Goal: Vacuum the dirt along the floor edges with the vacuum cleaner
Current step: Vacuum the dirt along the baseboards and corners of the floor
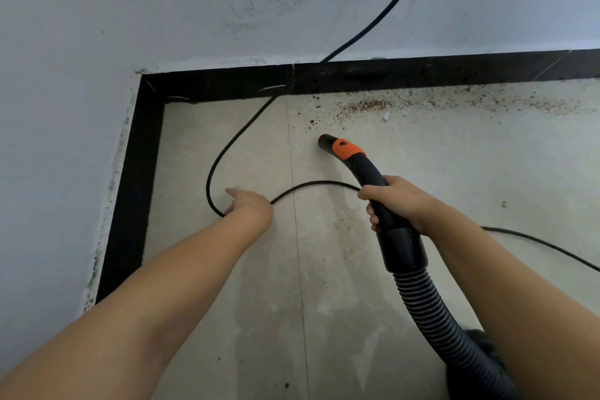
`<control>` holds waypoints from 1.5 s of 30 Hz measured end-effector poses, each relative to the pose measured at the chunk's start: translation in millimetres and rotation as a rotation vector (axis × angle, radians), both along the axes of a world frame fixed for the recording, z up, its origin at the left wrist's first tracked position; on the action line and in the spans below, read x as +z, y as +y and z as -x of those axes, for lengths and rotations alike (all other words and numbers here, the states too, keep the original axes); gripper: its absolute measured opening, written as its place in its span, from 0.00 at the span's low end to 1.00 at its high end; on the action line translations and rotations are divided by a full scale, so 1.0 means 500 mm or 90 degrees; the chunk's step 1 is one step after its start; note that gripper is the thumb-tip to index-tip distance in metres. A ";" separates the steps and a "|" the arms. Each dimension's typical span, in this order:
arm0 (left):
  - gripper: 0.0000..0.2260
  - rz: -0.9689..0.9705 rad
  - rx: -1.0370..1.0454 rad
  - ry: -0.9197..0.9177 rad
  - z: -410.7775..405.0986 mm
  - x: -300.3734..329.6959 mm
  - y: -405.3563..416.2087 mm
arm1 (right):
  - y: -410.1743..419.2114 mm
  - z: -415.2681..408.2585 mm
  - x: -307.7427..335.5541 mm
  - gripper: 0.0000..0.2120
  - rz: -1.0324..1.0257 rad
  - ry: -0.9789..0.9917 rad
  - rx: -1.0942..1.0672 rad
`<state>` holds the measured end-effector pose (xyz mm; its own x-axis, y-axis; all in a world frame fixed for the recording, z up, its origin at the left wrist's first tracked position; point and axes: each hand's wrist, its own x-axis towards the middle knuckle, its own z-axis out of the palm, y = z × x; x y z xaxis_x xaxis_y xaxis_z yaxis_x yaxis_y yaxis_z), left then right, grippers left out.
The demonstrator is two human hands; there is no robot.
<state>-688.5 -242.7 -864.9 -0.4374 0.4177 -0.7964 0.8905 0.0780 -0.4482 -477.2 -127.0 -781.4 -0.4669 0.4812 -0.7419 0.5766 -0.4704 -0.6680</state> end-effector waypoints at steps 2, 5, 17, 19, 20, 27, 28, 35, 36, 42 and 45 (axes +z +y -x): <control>0.23 -0.008 0.036 -0.020 0.001 0.008 -0.006 | -0.005 0.004 -0.005 0.08 -0.006 -0.003 0.005; 0.22 -0.051 0.070 -0.041 0.011 0.024 -0.012 | -0.012 0.014 -0.012 0.08 -0.022 -0.008 0.017; 0.20 -0.143 0.025 -0.028 0.033 0.035 -0.065 | 0.009 0.132 -0.029 0.08 -0.126 -0.052 0.038; 0.20 -0.106 0.053 -0.037 0.031 0.036 -0.066 | 0.024 0.132 -0.024 0.08 -0.122 -0.054 0.027; 0.20 -0.101 0.055 -0.045 0.032 0.036 -0.066 | 0.030 0.128 -0.022 0.07 -0.114 -0.051 0.017; 0.17 -0.220 0.129 -0.191 0.059 0.045 -0.049 | 0.038 0.110 -0.015 0.07 -0.077 -0.034 0.001; 0.15 -0.249 0.140 -0.215 0.063 0.044 -0.047 | 0.038 0.111 -0.014 0.07 -0.074 -0.032 0.008; 0.12 -0.446 0.412 -0.569 -0.019 0.069 -0.023 | 0.029 0.131 -0.018 0.08 -0.071 -0.024 0.082; 0.13 -0.372 0.489 -0.713 -0.055 0.086 -0.015 | 0.025 0.135 -0.021 0.08 -0.072 -0.024 0.091; 0.15 -0.282 1.064 -1.098 -0.262 0.116 -0.007 | 0.032 0.161 -0.024 0.07 -0.082 -0.019 0.115; 0.05 -0.392 1.313 -1.047 -0.324 0.111 0.001 | 0.045 0.177 -0.023 0.07 -0.097 -0.032 0.088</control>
<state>-526.3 -242.2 -809.6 0.0508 0.6685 -0.7420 -0.7998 0.4722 0.3706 -565.6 -104.8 -793.1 -0.5007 0.5239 -0.6891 0.6624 -0.2806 -0.6946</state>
